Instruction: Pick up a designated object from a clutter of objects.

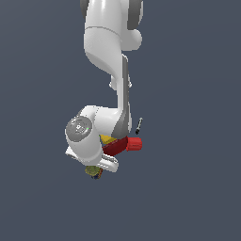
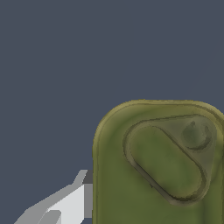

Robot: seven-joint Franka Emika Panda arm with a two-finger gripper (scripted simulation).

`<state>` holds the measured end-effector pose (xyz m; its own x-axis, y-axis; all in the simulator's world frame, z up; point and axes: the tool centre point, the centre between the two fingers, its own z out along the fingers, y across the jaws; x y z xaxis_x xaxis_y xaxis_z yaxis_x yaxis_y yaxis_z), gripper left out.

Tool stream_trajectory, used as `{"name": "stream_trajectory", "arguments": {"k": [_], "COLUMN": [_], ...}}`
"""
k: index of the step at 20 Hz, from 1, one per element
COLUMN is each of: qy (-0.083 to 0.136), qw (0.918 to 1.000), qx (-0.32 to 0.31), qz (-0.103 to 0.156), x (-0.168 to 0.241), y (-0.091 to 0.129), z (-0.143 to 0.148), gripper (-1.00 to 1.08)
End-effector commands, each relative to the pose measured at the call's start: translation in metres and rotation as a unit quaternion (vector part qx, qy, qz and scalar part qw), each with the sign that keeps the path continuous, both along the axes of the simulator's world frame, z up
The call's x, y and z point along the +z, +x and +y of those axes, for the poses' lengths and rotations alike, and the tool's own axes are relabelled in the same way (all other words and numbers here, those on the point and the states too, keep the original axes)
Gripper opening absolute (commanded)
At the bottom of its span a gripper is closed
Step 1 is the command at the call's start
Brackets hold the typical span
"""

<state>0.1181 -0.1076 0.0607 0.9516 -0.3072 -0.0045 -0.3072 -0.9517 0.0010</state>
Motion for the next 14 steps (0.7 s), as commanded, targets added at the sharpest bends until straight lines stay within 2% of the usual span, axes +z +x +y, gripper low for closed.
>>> {"name": "stream_trajectory", "arguments": {"k": [1, 8, 14], "qy": [0.0, 0.0, 0.0], "qw": [1.0, 1.0, 1.0], "qx": [0.001, 0.001, 0.0], "qz": [-0.002, -0.002, -0.002], "x": [0.007, 0.042, 0.095], "y": [0.0, -0.008, -0.019], "z": [0.002, 0.007, 0.014], "gripper": [-1.0, -1.0, -1.0]}}
